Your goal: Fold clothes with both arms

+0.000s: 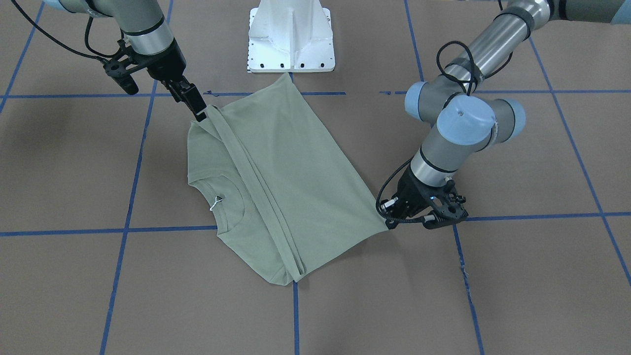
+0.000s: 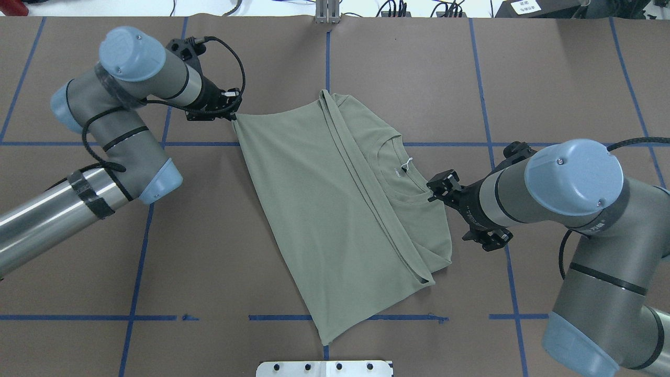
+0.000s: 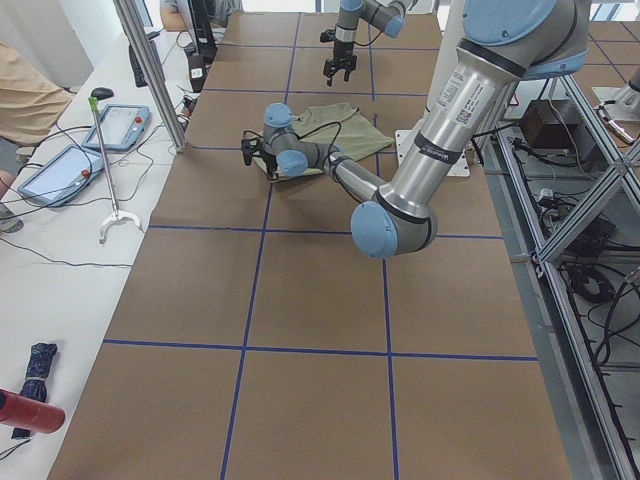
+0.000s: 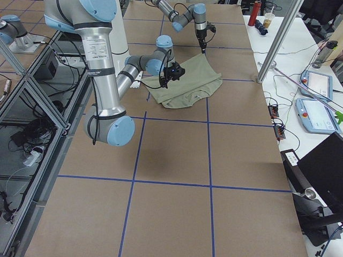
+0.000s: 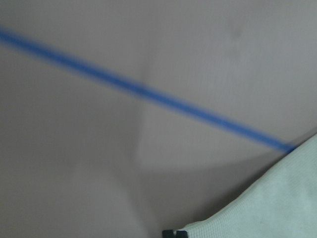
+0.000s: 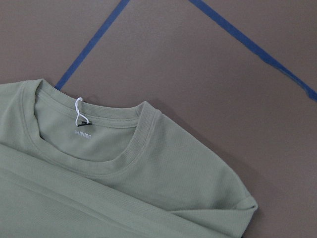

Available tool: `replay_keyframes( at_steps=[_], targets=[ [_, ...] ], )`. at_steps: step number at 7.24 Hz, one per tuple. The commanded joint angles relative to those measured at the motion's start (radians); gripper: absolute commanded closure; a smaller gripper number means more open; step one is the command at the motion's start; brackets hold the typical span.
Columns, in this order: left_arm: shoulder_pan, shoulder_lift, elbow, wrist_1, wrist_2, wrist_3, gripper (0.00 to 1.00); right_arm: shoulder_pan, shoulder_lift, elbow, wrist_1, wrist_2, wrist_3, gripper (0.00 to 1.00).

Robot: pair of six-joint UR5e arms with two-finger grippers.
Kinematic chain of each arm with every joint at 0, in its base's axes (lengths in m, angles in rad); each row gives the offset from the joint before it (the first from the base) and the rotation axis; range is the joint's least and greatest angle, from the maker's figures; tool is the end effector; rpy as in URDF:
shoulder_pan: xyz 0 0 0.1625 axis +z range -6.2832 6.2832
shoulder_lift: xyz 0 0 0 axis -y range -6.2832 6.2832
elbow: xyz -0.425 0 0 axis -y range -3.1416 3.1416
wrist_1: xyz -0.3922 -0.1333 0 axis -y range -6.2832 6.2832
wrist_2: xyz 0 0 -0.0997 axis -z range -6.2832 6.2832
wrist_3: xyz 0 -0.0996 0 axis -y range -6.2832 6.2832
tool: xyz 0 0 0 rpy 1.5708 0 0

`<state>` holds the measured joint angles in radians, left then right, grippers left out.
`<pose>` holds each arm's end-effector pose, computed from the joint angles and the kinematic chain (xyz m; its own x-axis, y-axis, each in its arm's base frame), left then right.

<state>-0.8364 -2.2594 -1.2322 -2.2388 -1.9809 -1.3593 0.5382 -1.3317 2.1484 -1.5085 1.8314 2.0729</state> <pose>0.4456 -0.6332 0.3193 0.4392 -0.1992 -0.8760 0.3693 0.9289 -0.0260 -0.3800 -0.3522 0.2742 0.3238 0.7349 0.5959 -0.5484 0.6590 -0.5147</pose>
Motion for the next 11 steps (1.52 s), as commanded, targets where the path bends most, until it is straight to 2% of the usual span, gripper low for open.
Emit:
replay_keyframes(
  at_steps=[1, 2, 3, 4, 5, 6, 7, 8, 9, 10, 11],
  targets=[
    [-0.041, -0.238, 0.384, -0.221, 0.089, 0.011, 1.00, 0.000, 0.006, 0.001, 0.005, -0.009, 0.003, 0.00],
    [-0.046, -0.276, 0.443, -0.235, 0.099, 0.020, 1.00, 0.000, 0.006, -0.002, 0.005, -0.011, 0.001, 0.00],
    [-0.046, -0.314, 0.549, -0.314, 0.134, 0.028, 1.00, 0.003, 0.005, -0.014, 0.007, -0.009, -0.005, 0.00],
    [-0.046, -0.324, 0.575, -0.333, 0.137, 0.035, 0.68, 0.002, 0.006, -0.015, 0.008, -0.006, -0.019, 0.00],
    [-0.046, -0.324, 0.559, -0.334, 0.129, 0.031, 0.64, -0.001, 0.044, -0.050, 0.007, -0.009, -0.034, 0.00],
    [-0.050, -0.269, 0.440, -0.320, 0.087, 0.029, 0.64, -0.018, 0.108, -0.111, -0.004, -0.008, -0.039, 0.00],
    [-0.049, -0.139, 0.254, -0.297, 0.030, 0.032, 0.60, -0.035, 0.133, -0.129, -0.006, -0.006, -0.090, 0.00],
    [-0.052, -0.056, 0.112, -0.239, -0.054, 0.032, 0.60, -0.064, 0.149, -0.148, -0.007, 0.002, -0.235, 0.00],
    [-0.055, 0.001, -0.002, -0.170, -0.084, 0.034, 0.60, -0.089, 0.187, -0.195, -0.015, 0.006, -0.357, 0.00],
    [-0.055, 0.071, -0.094, -0.157, -0.087, 0.034, 0.60, -0.115, 0.254, -0.258, -0.065, 0.011, -0.488, 0.00],
    [-0.055, 0.102, -0.119, -0.157, -0.079, 0.035, 0.60, -0.133, 0.323, -0.301, -0.137, 0.014, -0.707, 0.00]
  ],
)
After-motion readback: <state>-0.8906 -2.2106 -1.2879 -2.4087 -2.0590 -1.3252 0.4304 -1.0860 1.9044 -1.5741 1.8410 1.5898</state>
